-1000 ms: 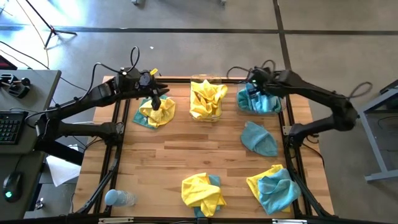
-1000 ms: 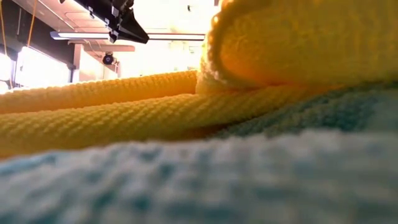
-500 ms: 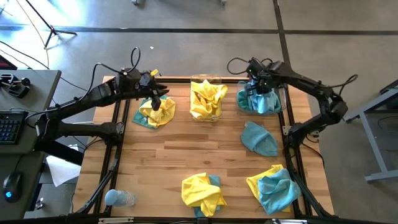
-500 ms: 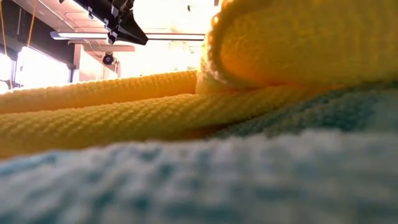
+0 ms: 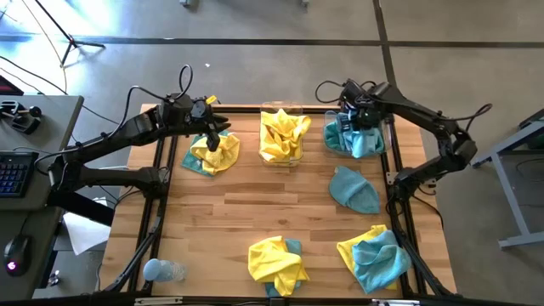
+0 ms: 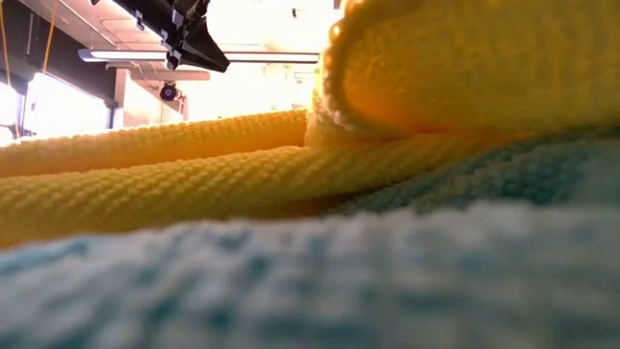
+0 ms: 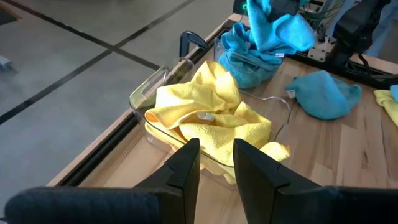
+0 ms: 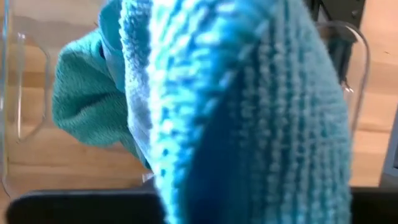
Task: Sort microfiber towel by color & place in baskets
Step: Put the blue towel into the right transparent bin
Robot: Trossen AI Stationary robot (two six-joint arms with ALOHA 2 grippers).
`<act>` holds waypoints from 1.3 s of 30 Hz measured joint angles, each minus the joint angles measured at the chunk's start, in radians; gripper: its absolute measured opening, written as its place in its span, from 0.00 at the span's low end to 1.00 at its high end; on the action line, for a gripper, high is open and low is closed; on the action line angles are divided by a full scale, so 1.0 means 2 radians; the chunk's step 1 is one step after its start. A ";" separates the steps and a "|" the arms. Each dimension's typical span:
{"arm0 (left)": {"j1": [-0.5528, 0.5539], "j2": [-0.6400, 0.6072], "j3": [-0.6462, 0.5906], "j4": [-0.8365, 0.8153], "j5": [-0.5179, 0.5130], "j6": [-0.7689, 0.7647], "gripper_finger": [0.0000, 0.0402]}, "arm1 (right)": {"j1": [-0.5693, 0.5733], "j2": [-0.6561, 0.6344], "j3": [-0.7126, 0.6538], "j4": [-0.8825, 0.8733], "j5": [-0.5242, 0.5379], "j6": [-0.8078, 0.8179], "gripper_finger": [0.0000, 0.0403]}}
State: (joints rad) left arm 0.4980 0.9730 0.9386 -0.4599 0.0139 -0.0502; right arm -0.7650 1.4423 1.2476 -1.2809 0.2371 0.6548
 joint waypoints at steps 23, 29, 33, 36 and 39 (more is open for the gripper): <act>0.000 0.000 0.000 0.001 0.000 0.001 0.21 | 0.000 -0.093 0.000 -0.080 0.025 0.054 0.39; 0.000 0.000 0.000 0.001 0.000 -0.005 0.21 | 0.005 -0.093 0.000 -0.079 0.034 0.003 0.39; 0.000 0.000 0.000 0.001 0.000 -0.013 0.21 | 0.003 -0.094 0.000 -0.070 0.041 -0.009 0.39; 0.000 0.000 0.000 0.001 0.000 -0.014 0.21 | 0.004 -0.093 0.000 -0.063 0.060 -0.020 0.39; 0.000 0.000 0.000 0.001 0.000 -0.013 0.21 | 0.006 -0.095 0.000 -0.041 0.032 -0.044 0.39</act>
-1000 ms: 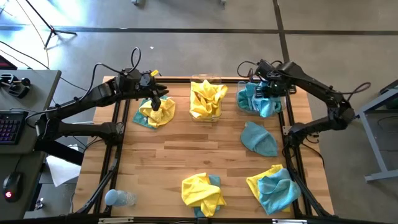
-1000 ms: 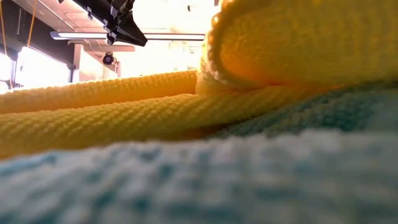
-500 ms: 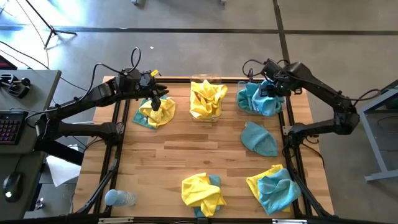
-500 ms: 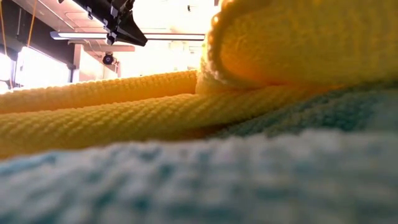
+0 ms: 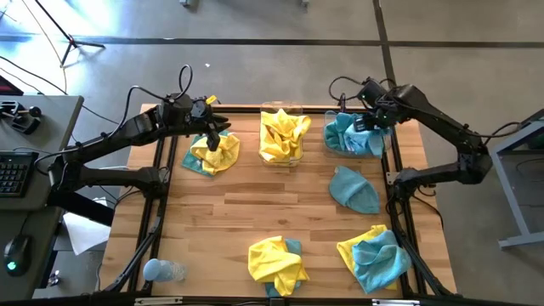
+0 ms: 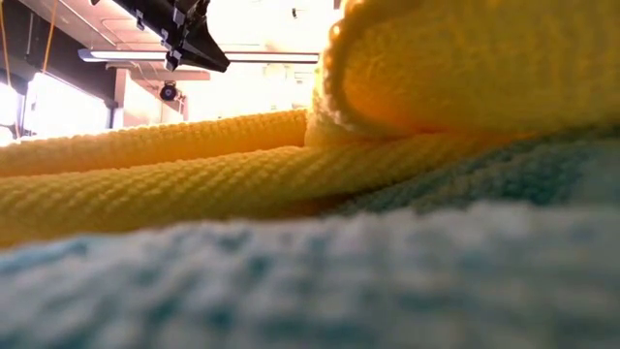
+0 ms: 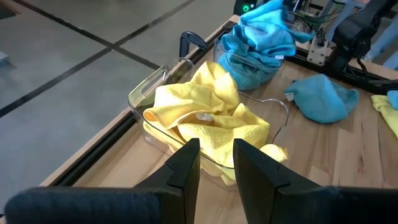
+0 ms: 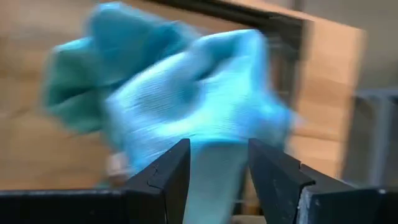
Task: Sort microfiber towel by color & place in baskets
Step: Put the blue towel into the right transparent bin
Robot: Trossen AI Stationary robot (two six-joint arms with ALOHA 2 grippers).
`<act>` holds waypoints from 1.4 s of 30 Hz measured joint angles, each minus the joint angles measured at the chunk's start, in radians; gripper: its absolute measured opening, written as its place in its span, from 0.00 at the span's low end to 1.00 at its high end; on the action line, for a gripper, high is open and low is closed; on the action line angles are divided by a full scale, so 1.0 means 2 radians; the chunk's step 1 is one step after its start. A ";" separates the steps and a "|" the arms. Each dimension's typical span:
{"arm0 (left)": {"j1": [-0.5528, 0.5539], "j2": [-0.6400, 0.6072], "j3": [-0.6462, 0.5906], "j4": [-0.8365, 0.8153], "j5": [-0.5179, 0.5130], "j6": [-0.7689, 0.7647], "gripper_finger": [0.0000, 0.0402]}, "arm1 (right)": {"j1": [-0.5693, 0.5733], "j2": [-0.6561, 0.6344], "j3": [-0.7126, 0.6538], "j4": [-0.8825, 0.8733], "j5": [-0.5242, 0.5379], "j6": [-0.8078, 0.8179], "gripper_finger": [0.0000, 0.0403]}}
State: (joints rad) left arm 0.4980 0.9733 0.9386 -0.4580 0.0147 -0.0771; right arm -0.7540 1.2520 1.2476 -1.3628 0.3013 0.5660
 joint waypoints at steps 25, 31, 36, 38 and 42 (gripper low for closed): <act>0.000 0.000 0.000 0.030 0.000 0.000 0.21 | 0.004 0.079 -0.207 0.262 -0.047 0.071 0.04; 0.000 0.000 0.000 0.035 0.000 -0.012 0.21 | 0.004 0.124 -0.227 0.302 -0.061 0.073 0.02; 0.000 0.000 0.000 0.035 0.001 -0.013 0.21 | 0.004 0.125 -0.219 0.291 -0.064 0.067 0.03; 0.000 0.000 0.000 0.035 0.001 -0.013 0.21 | 0.004 0.119 -0.210 0.274 -0.065 0.066 0.03; 0.000 0.000 0.000 0.035 0.002 -0.017 0.21 | 0.004 0.099 -0.184 0.240 -0.060 0.064 0.03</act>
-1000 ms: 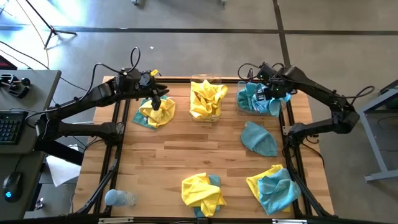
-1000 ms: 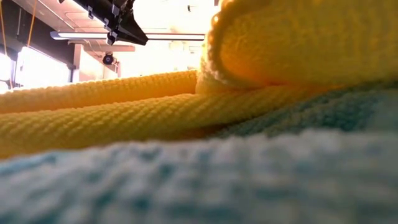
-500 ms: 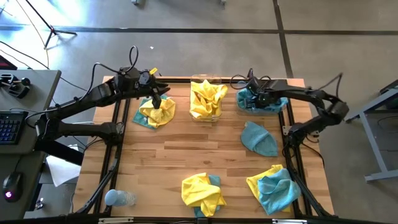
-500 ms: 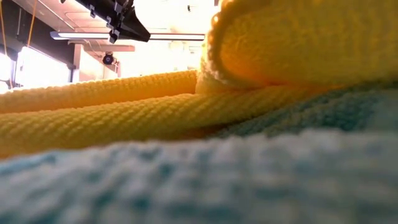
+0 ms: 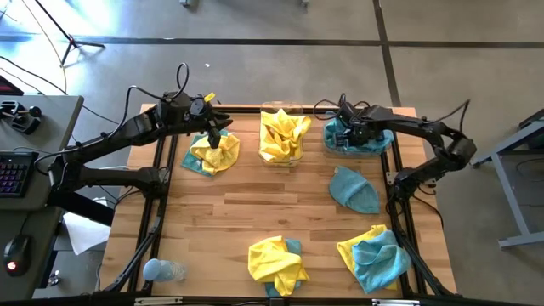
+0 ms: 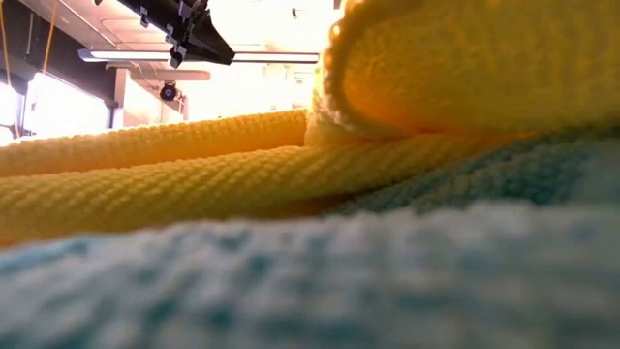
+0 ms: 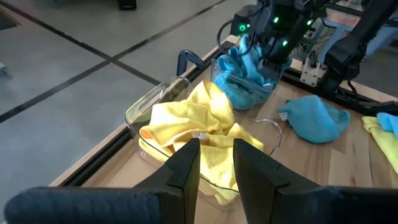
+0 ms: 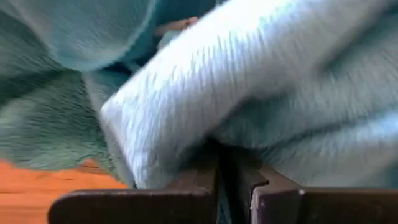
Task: Sort microfiber towel by color & place in baskets
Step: Put the blue towel into the right transparent bin
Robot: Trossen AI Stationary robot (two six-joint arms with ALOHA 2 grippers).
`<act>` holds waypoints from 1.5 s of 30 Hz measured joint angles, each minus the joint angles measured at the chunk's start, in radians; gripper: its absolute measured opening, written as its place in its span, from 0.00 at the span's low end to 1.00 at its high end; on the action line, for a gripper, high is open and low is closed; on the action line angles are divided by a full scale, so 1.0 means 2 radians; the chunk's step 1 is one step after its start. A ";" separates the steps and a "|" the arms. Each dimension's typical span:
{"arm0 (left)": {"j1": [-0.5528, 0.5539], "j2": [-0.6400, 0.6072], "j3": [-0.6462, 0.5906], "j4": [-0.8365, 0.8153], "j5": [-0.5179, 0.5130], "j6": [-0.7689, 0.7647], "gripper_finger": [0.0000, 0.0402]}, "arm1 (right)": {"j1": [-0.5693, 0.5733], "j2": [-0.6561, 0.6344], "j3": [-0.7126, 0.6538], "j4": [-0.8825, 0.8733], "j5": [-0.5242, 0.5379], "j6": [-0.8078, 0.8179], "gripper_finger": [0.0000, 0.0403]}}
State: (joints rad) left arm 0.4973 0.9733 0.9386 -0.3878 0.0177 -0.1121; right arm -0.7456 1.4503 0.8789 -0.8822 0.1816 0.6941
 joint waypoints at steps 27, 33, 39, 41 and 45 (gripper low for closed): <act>0.000 0.000 0.000 0.000 -0.001 0.000 0.21 | -0.020 -0.052 -0.001 0.025 0.069 -0.010 0.20; 0.000 0.000 0.000 0.011 -0.001 0.000 0.21 | -0.020 -0.047 -0.077 0.126 0.032 0.002 0.18; 0.000 0.000 0.000 0.026 -0.002 0.001 0.21 | -0.020 -0.047 -0.074 0.101 0.022 0.002 0.18; 0.000 0.000 0.000 0.026 -0.002 0.001 0.21 | -0.020 -0.050 -0.056 0.075 0.021 -0.005 0.18; 0.000 0.000 0.000 0.026 -0.002 0.001 0.21 | -0.020 -0.058 0.001 0.021 0.020 -0.024 0.18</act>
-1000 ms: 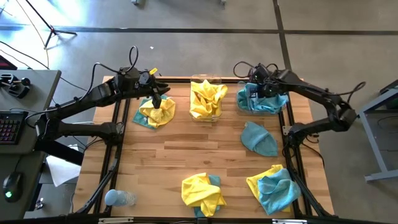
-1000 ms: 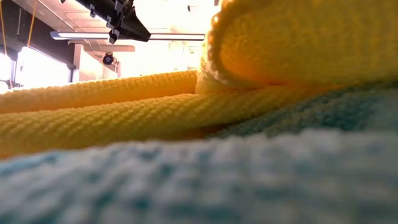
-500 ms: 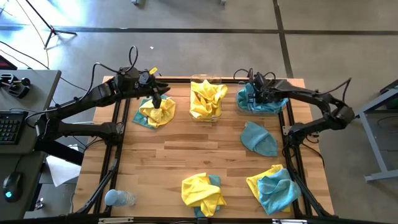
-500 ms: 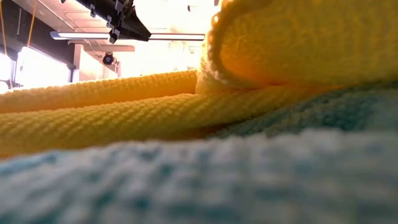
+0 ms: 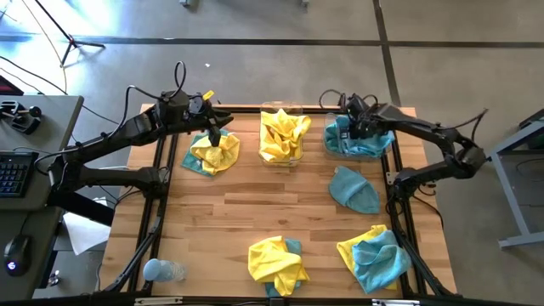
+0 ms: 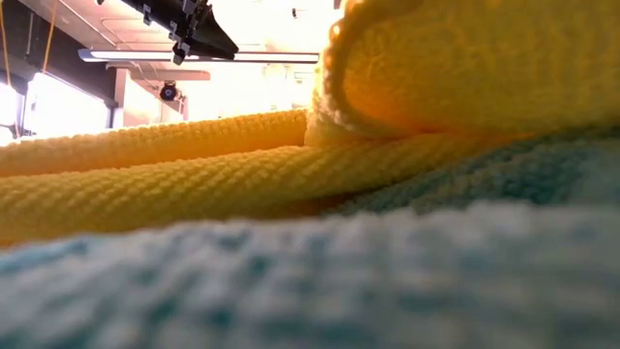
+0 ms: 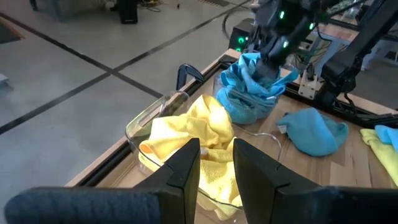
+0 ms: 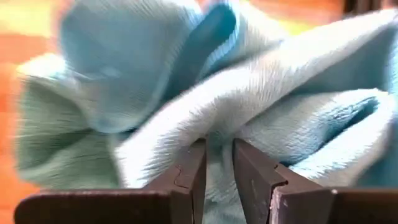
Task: Sort microfiber towel by color & place in baskets
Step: Put the blue towel into the right transparent bin, then put the yellow towel into the left transparent bin
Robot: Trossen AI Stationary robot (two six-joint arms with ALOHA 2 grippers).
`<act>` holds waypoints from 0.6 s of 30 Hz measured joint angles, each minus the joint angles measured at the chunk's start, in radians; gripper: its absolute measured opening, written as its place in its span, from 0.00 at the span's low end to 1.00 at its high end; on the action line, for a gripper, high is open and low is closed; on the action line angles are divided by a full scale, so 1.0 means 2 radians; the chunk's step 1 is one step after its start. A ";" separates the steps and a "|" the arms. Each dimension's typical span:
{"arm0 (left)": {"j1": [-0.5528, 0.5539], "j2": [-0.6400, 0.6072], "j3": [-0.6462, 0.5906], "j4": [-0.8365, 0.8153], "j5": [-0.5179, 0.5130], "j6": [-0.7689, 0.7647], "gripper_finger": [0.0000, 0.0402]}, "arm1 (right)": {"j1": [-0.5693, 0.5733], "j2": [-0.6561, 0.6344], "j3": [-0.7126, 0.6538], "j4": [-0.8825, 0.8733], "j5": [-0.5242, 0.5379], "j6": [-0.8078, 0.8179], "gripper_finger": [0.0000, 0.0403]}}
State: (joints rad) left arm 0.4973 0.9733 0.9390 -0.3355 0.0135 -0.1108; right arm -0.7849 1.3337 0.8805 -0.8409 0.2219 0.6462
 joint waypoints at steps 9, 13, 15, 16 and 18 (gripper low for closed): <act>0.000 0.000 0.000 -0.006 -0.001 -0.008 0.21 | 0.020 -0.018 0.124 -0.131 0.005 -0.013 0.18; 0.000 0.000 0.000 -0.024 -0.033 -0.008 0.21 | 0.061 -0.045 0.125 -0.126 0.004 -0.020 0.18; 0.000 0.000 0.000 -0.049 -0.058 -0.008 0.21 | 0.091 -0.063 0.119 -0.123 0.005 -0.002 0.18; 0.000 0.000 0.000 -0.062 -0.071 -0.008 0.21 | 0.107 -0.072 0.115 -0.121 0.006 0.009 0.18; 0.000 0.004 0.000 -0.087 -0.089 -0.009 0.21 | 0.142 -0.088 0.109 -0.107 0.011 0.033 0.18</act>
State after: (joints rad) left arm 0.4973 0.9808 0.9394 -0.5086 -0.1654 -0.1280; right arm -0.5004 1.1578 1.0985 -1.0554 0.2439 0.7126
